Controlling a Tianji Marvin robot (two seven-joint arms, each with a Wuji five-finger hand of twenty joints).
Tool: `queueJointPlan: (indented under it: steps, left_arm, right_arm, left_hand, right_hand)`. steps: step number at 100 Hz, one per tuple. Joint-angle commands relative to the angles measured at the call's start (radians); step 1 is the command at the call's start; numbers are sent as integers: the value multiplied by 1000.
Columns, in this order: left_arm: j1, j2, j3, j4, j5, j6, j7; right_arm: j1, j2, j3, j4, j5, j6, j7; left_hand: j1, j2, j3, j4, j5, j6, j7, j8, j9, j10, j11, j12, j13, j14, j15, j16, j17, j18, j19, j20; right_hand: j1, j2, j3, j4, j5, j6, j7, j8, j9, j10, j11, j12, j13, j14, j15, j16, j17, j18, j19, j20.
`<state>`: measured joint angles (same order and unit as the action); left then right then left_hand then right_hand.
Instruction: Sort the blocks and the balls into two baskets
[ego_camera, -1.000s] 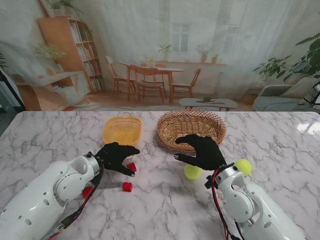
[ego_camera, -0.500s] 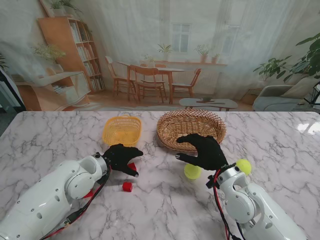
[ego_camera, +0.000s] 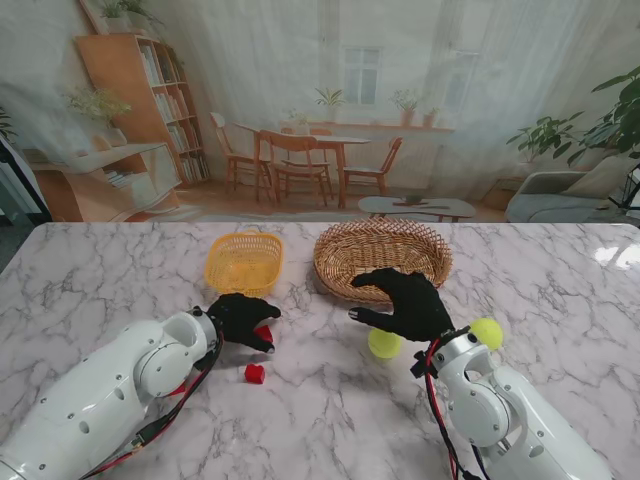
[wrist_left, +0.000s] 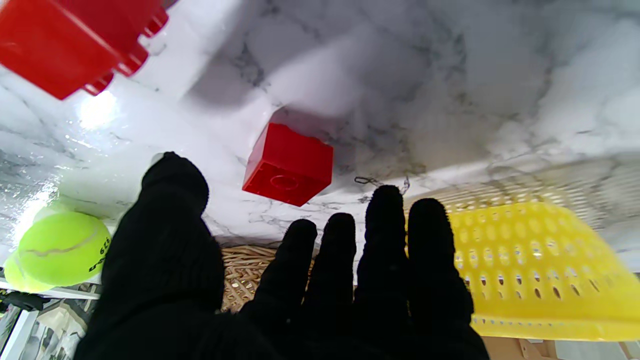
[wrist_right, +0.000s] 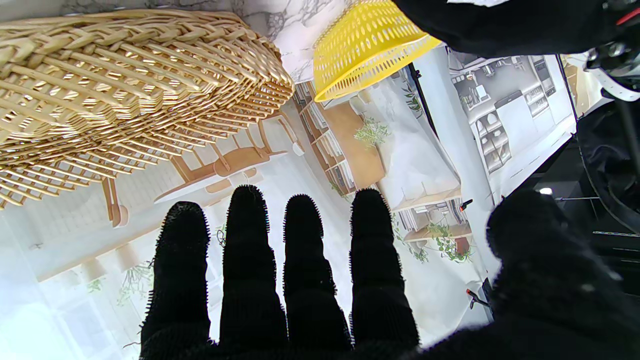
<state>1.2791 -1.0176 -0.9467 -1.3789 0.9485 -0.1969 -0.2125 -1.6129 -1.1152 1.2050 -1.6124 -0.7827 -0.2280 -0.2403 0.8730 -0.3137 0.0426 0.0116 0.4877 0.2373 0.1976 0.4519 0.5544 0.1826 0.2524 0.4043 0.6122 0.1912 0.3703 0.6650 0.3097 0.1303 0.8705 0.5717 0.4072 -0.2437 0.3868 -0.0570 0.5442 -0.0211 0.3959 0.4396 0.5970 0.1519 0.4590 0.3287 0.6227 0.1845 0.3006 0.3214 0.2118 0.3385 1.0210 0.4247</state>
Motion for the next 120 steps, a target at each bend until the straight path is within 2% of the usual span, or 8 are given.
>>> queueJointPlan:
  steps: [1,15,29,40,71,95,112,120]
  left_arm:
    - [6,3,-3,-7,13,7,-22]
    - [11,5,-6,-11,20,14,-33]
    - [10,7,-2,-3,35,13,-30]
    - [8,7,0,5,39,21,-24]
    - [-10,5,30,25,30,46,-16]
    - [-20,2,45,40,14,58,-10]
    - [-33,1,65,52,7,64,-8]
    - [-36,2,70,53,8,69,-13]
  right_arm:
    - [-1,0,-2,2,-1,3,2]
    - [0,-1,-4,2,1,6,3]
    - [2,-1,-5,4,0,6,1]
    - [5,-2,-7,9,0,1,-7]
    - [10,-3,-11,16,-1,-2,-14]
    - [10,-5,-10,18,-3,-8,-28]
    - [12,-5,-11,21,-5,-10,-34]
    - [10,-6,-9,21,-8,-12,-42]
  left_hand:
    - [-2,-24,-4,24,40,20,21,19,36,13,29,25,29,3,36,21,14,-2,37,5]
    - [1,-35,3,19,47,18,45,45,54,10,53,61,47,-4,64,62,30,0,63,9]
    - [7,-104,38,26,52,-3,93,88,73,-8,103,113,75,-22,100,114,59,-4,94,13]
    - [15,-120,75,21,45,-12,135,121,81,-15,135,145,90,-33,127,148,76,-9,115,19]
    - [112,-63,135,26,30,-37,277,194,120,-39,207,202,143,-54,190,213,129,-8,177,35]
    - [99,-24,109,22,28,-39,316,211,128,-40,219,211,146,-45,204,227,126,4,194,43]
    - [129,-33,111,28,41,-45,340,220,146,-47,236,221,164,-51,224,238,141,3,213,50]
    - [165,-53,119,38,38,-57,375,257,157,-50,249,231,175,-58,240,247,152,2,225,54]
  right_hand:
    - [11,42,-15,25,-1,7,-6,13,16,-2,-18,1,22,3,-17,9,-5,18,4,8]
    - [11,42,-14,25,-1,6,-6,13,17,-3,-18,1,22,4,-17,9,-5,20,4,9]
    - [10,42,-14,25,1,7,-5,14,20,-4,-17,2,24,3,-16,10,-4,19,4,9]
    - [11,41,-14,25,5,8,-3,15,25,-6,-14,3,30,1,-14,11,-3,20,5,9]
    - [17,44,-9,26,15,7,3,16,36,-6,-9,5,37,-1,-11,12,1,21,7,9]
    - [19,45,-14,26,16,7,6,16,40,-9,-6,6,42,-2,-6,14,1,23,9,8]
    - [20,44,-14,26,19,7,8,16,43,-8,-2,8,45,-4,-4,14,2,23,9,7]
    - [20,45,-13,27,19,7,9,16,45,-8,0,8,47,-4,-2,15,2,23,10,7]
